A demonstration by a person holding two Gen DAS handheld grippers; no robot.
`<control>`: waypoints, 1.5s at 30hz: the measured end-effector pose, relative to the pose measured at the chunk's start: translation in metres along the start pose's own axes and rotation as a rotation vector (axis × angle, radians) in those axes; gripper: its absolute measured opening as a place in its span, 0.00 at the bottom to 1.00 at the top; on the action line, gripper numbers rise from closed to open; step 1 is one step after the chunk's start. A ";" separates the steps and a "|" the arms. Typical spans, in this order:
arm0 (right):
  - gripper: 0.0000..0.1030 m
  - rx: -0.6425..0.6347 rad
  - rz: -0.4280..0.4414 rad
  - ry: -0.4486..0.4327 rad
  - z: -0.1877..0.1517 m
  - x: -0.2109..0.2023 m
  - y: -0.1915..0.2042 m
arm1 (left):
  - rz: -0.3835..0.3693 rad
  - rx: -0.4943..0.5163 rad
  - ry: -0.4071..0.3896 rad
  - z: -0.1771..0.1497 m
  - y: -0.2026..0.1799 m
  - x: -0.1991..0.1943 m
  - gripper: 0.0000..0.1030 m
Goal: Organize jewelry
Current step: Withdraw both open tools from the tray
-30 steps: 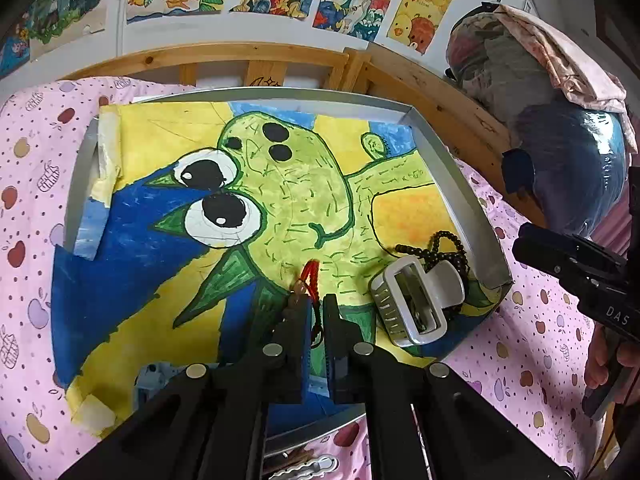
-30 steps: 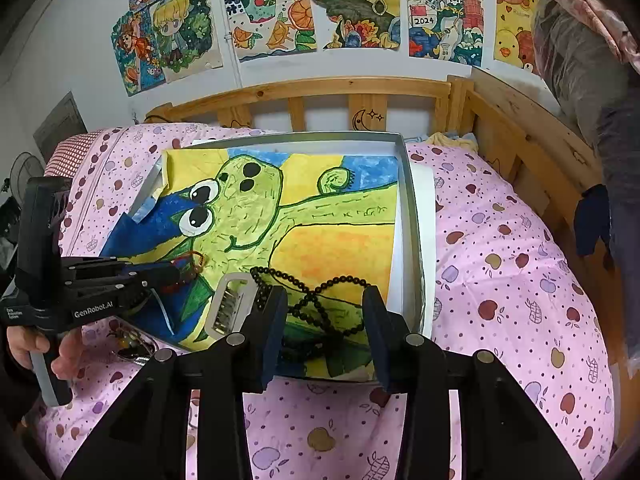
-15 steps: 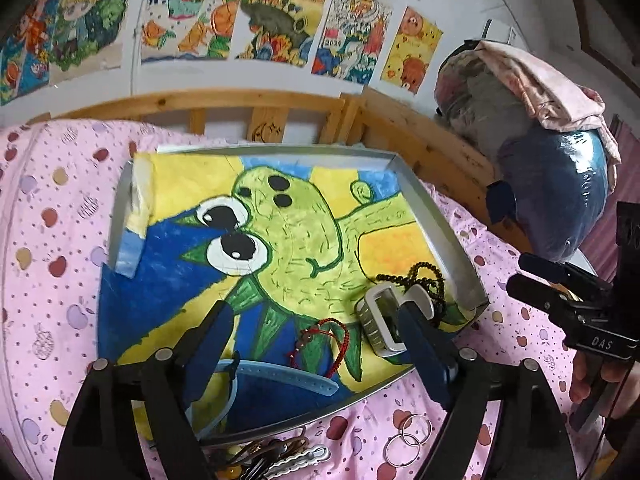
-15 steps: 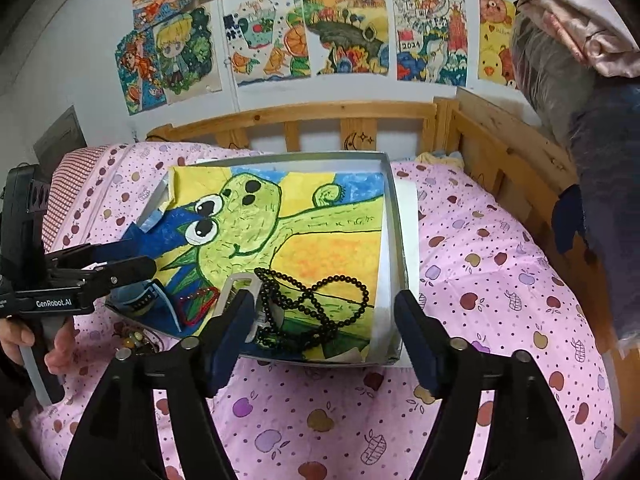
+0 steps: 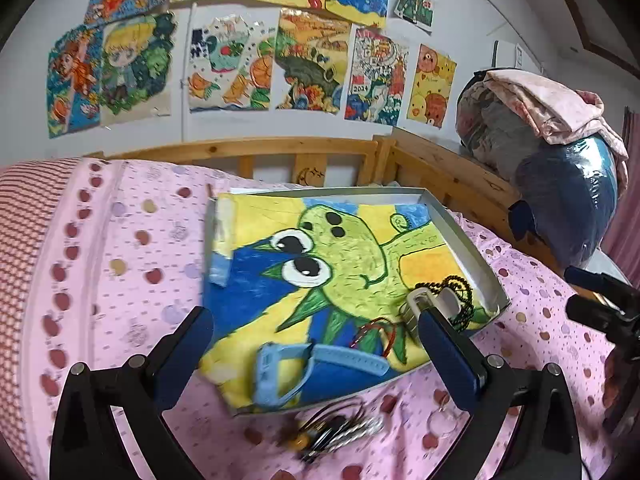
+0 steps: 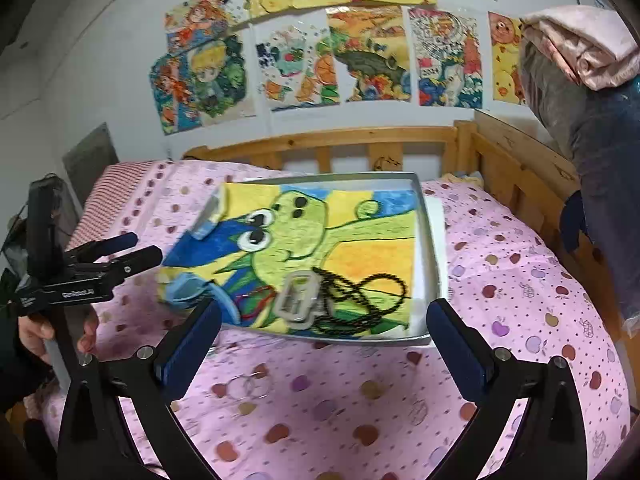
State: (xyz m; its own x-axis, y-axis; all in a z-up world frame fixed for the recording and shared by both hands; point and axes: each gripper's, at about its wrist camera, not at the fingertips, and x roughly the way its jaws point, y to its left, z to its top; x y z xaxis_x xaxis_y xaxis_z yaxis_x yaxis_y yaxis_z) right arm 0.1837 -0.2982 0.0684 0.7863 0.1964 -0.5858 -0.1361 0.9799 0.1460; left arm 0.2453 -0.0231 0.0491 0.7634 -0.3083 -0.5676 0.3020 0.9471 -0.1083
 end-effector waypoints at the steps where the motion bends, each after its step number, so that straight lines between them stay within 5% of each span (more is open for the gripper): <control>1: 0.98 -0.002 0.017 -0.004 -0.001 -0.004 0.004 | 0.008 0.000 -0.004 -0.002 0.003 -0.006 1.00; 13: 0.98 -0.038 0.210 0.121 -0.027 -0.006 0.044 | 0.022 -0.008 0.054 -0.042 0.048 -0.050 1.00; 25: 0.98 -0.074 0.180 0.225 -0.044 0.013 0.067 | 0.013 0.010 0.128 -0.077 0.055 -0.045 1.00; 45: 0.98 -0.028 0.059 0.270 -0.051 0.057 0.064 | 0.038 -0.014 0.167 -0.079 0.060 -0.028 1.00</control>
State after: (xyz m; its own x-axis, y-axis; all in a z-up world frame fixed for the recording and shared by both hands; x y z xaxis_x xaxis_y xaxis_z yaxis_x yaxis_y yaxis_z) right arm 0.1895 -0.2223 0.0036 0.5882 0.2513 -0.7686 -0.1962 0.9664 0.1658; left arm 0.1968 0.0497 -0.0060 0.6682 -0.2539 -0.6993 0.2657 0.9594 -0.0945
